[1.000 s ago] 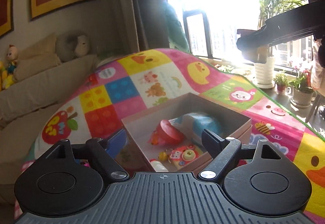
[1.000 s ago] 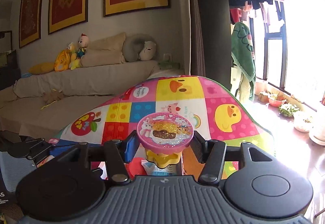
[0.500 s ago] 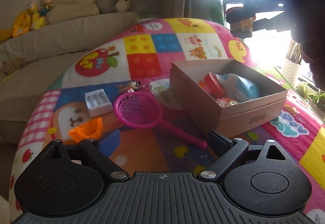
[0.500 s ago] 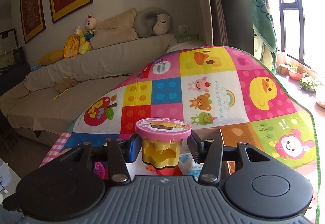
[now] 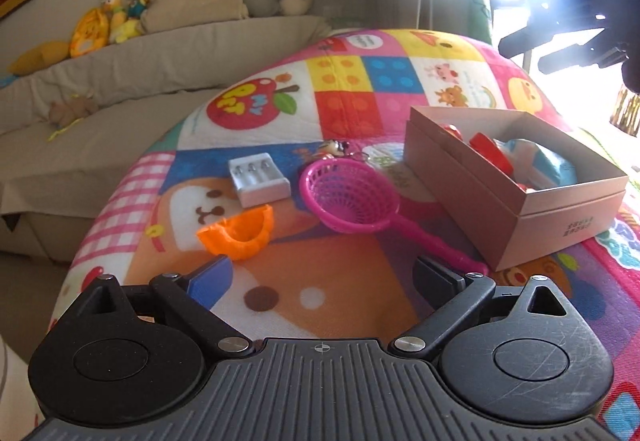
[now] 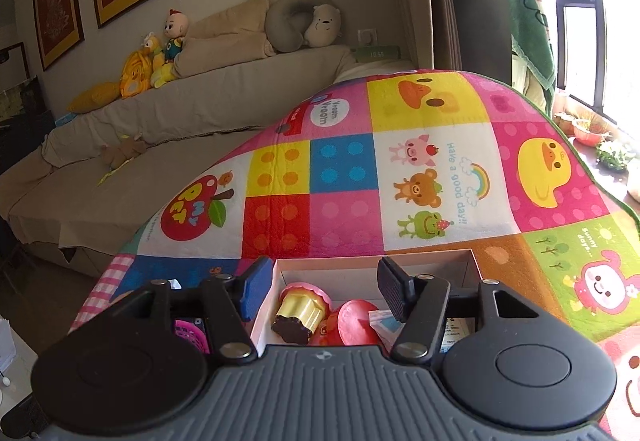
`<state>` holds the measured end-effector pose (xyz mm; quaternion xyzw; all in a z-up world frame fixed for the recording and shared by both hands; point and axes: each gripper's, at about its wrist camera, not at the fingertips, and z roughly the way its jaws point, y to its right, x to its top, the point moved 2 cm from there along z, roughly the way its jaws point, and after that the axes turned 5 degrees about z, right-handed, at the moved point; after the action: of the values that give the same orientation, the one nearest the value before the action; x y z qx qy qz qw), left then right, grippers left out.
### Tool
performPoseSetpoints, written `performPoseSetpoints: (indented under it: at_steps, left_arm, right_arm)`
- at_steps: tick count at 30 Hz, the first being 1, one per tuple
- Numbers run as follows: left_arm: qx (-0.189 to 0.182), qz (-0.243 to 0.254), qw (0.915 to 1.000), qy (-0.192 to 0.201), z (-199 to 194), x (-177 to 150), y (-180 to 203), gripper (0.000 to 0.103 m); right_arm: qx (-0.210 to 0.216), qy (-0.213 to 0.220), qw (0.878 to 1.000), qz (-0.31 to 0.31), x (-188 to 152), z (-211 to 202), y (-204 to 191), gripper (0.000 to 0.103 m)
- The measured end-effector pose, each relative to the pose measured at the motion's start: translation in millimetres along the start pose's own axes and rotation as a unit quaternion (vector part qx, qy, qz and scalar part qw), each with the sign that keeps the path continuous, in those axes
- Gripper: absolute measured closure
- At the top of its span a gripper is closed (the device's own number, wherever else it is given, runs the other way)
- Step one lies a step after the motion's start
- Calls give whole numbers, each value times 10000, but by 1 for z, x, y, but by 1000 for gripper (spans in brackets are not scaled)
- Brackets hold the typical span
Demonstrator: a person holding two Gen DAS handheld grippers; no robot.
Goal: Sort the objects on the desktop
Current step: 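Grasp the pink mesh basket with the right tool and set it beside the box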
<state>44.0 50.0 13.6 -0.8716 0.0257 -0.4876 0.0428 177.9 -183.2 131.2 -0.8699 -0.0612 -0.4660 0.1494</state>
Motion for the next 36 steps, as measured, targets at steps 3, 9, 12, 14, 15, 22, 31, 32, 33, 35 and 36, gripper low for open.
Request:
performPoseSetpoints:
  at_steps: [3, 9, 12, 14, 15, 22, 31, 32, 33, 35, 36]
  left_arm:
    - [335, -294, 9990, 28, 0, 1, -20, 3]
    - [762, -816, 9937, 38, -7, 3, -63, 3]
    - [880, -928, 9917, 90, -14, 2, -76, 2]
    - [877, -971, 9914, 67, -15, 1, -81, 2]
    - [835, -986, 9916, 44, -15, 1, -81, 1]
    - [705, -1005, 9924, 110, -20, 5, -77, 1]
    - [843, -958, 9917, 188, -32, 14, -80, 1]
    - [845, -935, 9918, 201, -33, 16, -78, 1]
    - [837, -915, 9920, 216, -35, 17, -76, 1]
    - [788, -872, 9928, 234, -37, 20, -71, 1]
    - [742, -834, 9935, 235, -38, 21, -67, 1]
  right_arm:
    - [194, -105, 9986, -484, -14, -4, -26, 44]
    - [405, -355, 9735, -2222, -82, 8, -114, 63]
    - [204, -377, 9552, -2927, -118, 26, -145, 64]
    - [3, -253, 9437, -3297, -134, 36, -158, 64]
    - [-81, -169, 9366, -3500, -141, 44, -162, 64]
    - [66, -244, 9169, -3983, -162, 66, -182, 65]
    - [167, -475, 9451, -3228, -136, 56, -170, 96]
    - [269, -486, 9509, -3045, -130, 48, -166, 97]
    - [447, -482, 9582, -2785, -122, 35, -161, 97]
    - [769, -493, 9675, -2357, -110, 11, -150, 98]
    - [889, -483, 9711, -2161, -105, -1, -144, 98]
